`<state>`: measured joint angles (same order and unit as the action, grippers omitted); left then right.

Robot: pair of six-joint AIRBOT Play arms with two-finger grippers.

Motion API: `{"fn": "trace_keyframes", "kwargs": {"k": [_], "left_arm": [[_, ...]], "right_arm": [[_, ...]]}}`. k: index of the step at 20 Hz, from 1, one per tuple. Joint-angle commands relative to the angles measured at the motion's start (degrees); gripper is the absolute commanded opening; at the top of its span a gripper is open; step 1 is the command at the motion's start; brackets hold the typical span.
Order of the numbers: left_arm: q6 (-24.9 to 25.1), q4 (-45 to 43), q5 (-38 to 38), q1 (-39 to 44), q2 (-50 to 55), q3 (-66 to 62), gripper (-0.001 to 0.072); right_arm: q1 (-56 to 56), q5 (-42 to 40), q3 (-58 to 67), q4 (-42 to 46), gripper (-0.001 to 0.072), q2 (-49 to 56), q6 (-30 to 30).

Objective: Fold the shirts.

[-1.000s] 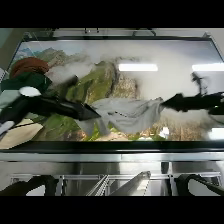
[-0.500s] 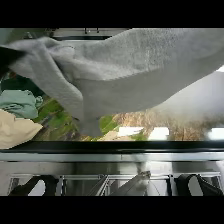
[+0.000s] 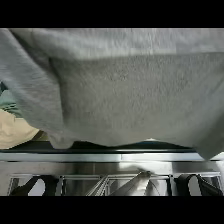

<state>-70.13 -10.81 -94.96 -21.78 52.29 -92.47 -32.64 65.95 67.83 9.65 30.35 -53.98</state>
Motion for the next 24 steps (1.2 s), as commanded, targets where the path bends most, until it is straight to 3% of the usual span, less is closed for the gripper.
{"fn": "trace_keyframes", "kwargs": {"k": [1,4,7,8,9,10,11,12,14,16,19,20,24], "left_arm": [[-1.73,-14.51,2.67,10.97,8.57,4.15,0.0023],[-0.81,-27.76,13.03,20.72,20.96,10.75,0.0023],[1.44,-29.75,21.16,24.52,38.05,10.45,0.0046],[1.70,-28.48,20.96,24.72,44.06,7.76,0.0276],[1.68,-26.60,20.06,24.61,49.22,4.57,0.0401],[1.66,-24.09,18.23,23.85,54.03,0.50,0.0540],[1.62,-21.57,15.69,22.64,57.31,-3.10,0.0604],[1.16,-20.06,12.85,21.38,59.49,-6.27,0.0601],[-1.11,-20.83,7.10,18.08,60.35,-10.12,0.0600],[-2.49,-25.38,4.15,15.47,57.55,-8.22,0.0600],[-2.34,-36.41,5.46,13.31,50.25,3.48,0.0600],[-2.25,-39.36,6.84,12.81,48.22,8.04,0.0601],[0.42,-42.16,11.50,11.65,45.79,20.65,0.0599]], "right_arm": [[1.07,4.85,-5.64,3.69,0.0023,6.45,-3.23],[4.63,2.45,-14.95,5.49,0.0023,15.10,-0.94],[8.07,-8.74,-22.32,8.76,0.0023,27.71,3.23],[8.48,-12.26,-22.56,8.70,0.0023,32.94,6.01],[8.35,-14.78,-21.99,7.91,0.0051,37.40,8.33],[7.78,-16.02,-20.28,7.72,0.0255,41.59,10.08],[7.15,-15.61,-18.10,7.98,0.0426,44.61,10.34],[5.92,-13.57,-15.74,9.18,0.0464,46.45,10.29],[2.89,-9.27,-12.92,13.25,0.0463,46.62,8.87],[-0.81,-4.72,-12.79,21.14,0.0463,45.53,2.51],[-4.46,2.21,-18.21,34.49,0.0449,43.08,-7.76],[-4.96,2.43,-21.29,36.70,0.0372,41.64,-9.44],[-5.05,-0.13,-32.50,35.93,0.0368,33.94,-11.43]]}}
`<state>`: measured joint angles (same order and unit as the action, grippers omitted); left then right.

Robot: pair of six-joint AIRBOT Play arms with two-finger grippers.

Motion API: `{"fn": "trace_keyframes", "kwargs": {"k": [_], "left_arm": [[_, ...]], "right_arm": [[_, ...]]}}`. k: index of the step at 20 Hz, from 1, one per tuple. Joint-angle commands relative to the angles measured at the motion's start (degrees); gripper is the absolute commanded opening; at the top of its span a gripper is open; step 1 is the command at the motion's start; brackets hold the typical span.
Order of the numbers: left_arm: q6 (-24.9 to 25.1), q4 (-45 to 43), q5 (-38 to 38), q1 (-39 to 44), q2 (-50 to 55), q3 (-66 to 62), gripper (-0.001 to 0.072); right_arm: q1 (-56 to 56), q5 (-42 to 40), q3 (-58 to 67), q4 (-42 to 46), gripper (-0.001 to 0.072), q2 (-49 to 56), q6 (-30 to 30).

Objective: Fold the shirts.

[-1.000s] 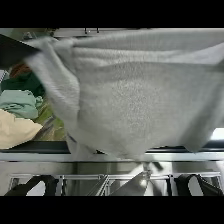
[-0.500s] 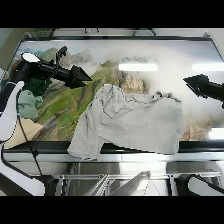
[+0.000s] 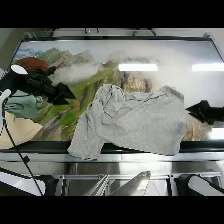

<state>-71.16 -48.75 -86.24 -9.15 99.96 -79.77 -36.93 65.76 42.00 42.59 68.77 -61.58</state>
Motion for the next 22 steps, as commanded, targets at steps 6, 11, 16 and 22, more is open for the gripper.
{"fn": "trace_keyframes", "kwargs": {"k": [6,11,16,22], "left_arm": [[3.87,-4.04,5.79,4.26,4.57,6.60,0.0503],[3.85,-3.98,4.46,10.56,11.15,0.07,0.0502],[6.71,-2.21,1.57,12.92,12.07,-1.53,0.0032],[9.84,11.06,-3.52,8.31,12.04,-1.53,0.0031]], "right_arm": [[-0.81,0.35,-11.93,6.40,0.0367,-18.25,-12.33],[-0.83,8.57,-11.96,25.86,0.0367,-24.44,-29.22],[-0.81,8.44,-15.58,29.57,0.0472,-21.40,-29.75],[-0.76,-2.03,-24.17,13.92,0.0502,-11.50,-16.48]]}}
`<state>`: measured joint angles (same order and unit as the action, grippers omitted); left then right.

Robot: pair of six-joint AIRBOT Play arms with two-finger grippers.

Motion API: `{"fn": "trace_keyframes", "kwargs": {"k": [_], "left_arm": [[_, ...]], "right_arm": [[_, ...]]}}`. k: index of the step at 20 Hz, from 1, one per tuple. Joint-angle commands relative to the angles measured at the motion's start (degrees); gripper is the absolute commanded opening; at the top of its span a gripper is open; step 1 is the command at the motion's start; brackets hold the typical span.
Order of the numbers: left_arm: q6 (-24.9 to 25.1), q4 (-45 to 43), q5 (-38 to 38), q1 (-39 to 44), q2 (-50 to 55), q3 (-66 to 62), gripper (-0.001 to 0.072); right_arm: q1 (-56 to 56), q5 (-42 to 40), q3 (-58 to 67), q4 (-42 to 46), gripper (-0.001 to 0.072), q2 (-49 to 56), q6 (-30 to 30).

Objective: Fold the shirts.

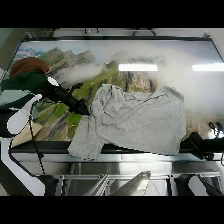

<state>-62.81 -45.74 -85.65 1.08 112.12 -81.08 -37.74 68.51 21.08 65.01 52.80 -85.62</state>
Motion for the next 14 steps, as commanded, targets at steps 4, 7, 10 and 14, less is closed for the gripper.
{"fn": "trace_keyframes", "kwargs": {"k": [4,7,10,14], "left_arm": [[1.49,12.41,-6.84,-5.09,-0.11,-0.20,0.0030],[1.51,16.26,-8.13,-6.75,-0.79,0.24,0.0030],[4.35,20.81,-7.82,-9.60,-6.54,4.55,0.0030],[7.04,30.14,-10.40,-15.45,-19.56,10.82,0.0029]], "right_arm": [[0.04,-5.20,-3.45,-18.84,0.0400,13.18,17.92],[0.02,-3.34,-3.21,-26.18,0.0023,16.02,25.18],[-0.02,3.54,1.97,-36.48,0.0023,14.51,30.01],[-0.02,13.66,18.38,-54.45,0.0022,6.03,30.10]]}}
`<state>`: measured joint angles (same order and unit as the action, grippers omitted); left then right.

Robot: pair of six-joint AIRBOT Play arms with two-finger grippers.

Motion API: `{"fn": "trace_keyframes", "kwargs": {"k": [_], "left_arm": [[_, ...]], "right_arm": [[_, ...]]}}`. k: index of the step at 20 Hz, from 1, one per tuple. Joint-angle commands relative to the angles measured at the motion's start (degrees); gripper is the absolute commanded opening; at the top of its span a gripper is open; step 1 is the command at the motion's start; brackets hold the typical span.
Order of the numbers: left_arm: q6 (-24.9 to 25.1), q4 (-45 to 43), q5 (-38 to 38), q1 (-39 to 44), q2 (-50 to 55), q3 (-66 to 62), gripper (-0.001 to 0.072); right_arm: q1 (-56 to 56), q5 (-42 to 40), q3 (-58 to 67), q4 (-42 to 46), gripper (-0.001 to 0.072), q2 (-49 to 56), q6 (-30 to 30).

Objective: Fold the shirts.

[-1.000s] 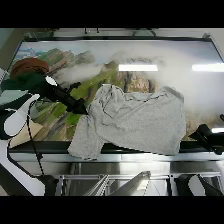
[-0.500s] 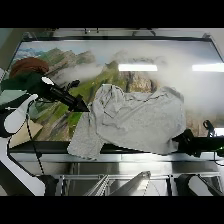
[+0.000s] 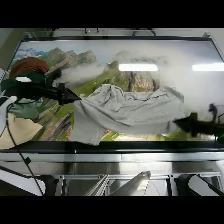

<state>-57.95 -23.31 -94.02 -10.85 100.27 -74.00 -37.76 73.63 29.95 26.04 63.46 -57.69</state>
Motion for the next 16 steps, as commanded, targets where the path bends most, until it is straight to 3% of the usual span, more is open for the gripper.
{"fn": "trace_keyframes", "kwargs": {"k": [1,3,6,10,14,16], "left_arm": [[3.21,11.52,-3.63,-4.63,-11.74,4.74,0.0029],[5.33,19.98,-5.18,-6.14,-20.20,6.10,0.0029],[5.44,31.12,-5.22,-8.04,-32.28,3.78,0.0030],[1.77,34.16,-2.47,-11.85,-43.50,-7.41,0.0031],[-4.55,33.75,-0.42,-24.00,-48.70,-16.50,0.0031],[-7.80,33.40,-2.75,-32.94,-48.92,-17.92,0.0031]], "right_arm": [[0.00,9.11,14.10,-20.94,0.0022,-7.26,2.01],[0.00,8.46,23.78,-29.46,0.0022,-12.59,2.03],[0.00,2.91,36.48,-31.04,0.0023,-19.45,2.64],[0.00,-5.86,42.73,-30.16,0.0023,-27.98,5.46],[0.00,-12.35,42.75,-20.35,0.0023,-34.84,5.07],[0.02,-13.14,42.73,-9.84,0.0023,-36.70,-0.39]]}}
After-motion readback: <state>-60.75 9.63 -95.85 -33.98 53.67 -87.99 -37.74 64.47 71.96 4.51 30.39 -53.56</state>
